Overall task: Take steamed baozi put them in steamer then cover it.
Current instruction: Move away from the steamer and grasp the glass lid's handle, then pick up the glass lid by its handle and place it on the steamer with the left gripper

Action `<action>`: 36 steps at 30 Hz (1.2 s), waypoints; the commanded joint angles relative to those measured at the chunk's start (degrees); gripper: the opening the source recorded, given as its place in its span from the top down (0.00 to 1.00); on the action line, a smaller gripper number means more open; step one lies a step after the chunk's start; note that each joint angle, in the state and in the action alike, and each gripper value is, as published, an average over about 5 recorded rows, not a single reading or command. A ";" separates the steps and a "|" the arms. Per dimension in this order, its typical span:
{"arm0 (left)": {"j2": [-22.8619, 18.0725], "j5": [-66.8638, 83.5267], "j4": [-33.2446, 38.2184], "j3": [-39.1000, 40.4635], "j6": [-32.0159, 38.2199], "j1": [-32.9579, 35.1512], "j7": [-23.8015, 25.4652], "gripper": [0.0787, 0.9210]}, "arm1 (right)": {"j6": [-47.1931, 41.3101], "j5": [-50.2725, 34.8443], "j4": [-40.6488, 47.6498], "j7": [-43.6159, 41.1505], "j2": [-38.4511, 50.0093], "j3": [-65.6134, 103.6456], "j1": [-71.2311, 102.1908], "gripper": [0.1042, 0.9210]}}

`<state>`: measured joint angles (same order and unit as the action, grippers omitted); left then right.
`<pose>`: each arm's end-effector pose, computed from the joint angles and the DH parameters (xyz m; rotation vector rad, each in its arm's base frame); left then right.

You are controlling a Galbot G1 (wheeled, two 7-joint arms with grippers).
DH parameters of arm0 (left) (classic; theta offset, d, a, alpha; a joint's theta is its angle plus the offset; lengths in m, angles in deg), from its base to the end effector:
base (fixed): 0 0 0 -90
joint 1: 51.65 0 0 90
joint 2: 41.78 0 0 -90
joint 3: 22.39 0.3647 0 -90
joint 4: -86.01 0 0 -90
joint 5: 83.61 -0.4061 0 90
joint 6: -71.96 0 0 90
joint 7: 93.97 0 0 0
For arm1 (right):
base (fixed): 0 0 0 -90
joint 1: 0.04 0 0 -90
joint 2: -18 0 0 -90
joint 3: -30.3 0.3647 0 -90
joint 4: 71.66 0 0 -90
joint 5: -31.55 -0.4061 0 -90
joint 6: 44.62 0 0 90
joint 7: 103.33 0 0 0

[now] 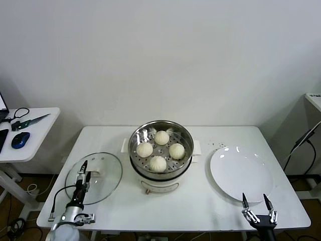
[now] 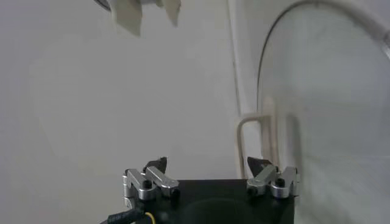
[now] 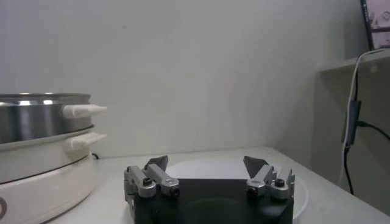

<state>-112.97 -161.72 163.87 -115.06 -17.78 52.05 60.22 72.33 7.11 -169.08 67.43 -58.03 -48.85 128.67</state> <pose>0.2858 0.1626 -0.5021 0.0775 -2.0440 -2.3535 0.1306 -0.1489 -0.4695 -0.0703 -3.1244 -0.1092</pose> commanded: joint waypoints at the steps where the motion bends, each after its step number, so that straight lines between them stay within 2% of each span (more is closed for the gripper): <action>1: 0.03 -1.21 -3.84 0.38 -0.07 -3.74 -0.07 0.16 | 0.50 0.16 0.01 0.04 -0.60 0.09 0.36 0.12; 17: -1.19 -0.25 -5.60 0.02 0.15 -2.94 -1.46 0.71 | 0.39 0.34 0.01 0.16 -0.71 -0.39 -0.28 0.12; 23: -1.41 1.59 -3.20 -0.08 0.20 -2.39 -1.08 0.90 | -0.17 0.64 -0.38 0.56 -0.20 0.09 0.11 0.12; 29: 0.70 8.41 6.21 0.99 -1.63 1.69 2.96 0.94 | -0.89 1.23 -0.73 0.87 0.04 0.22 0.09 0.12; 36: 6.12 17.99 22.17 1.44 -8.50 5.60 10.36 0.94 | -0.72 1.63 -0.67 1.01 0.09 0.06 0.37 0.12</action>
<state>-110.44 -151.84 172.81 -114.06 -21.72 54.57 65.04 71.69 8.36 -169.75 68.34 -58.00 -48.80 128.89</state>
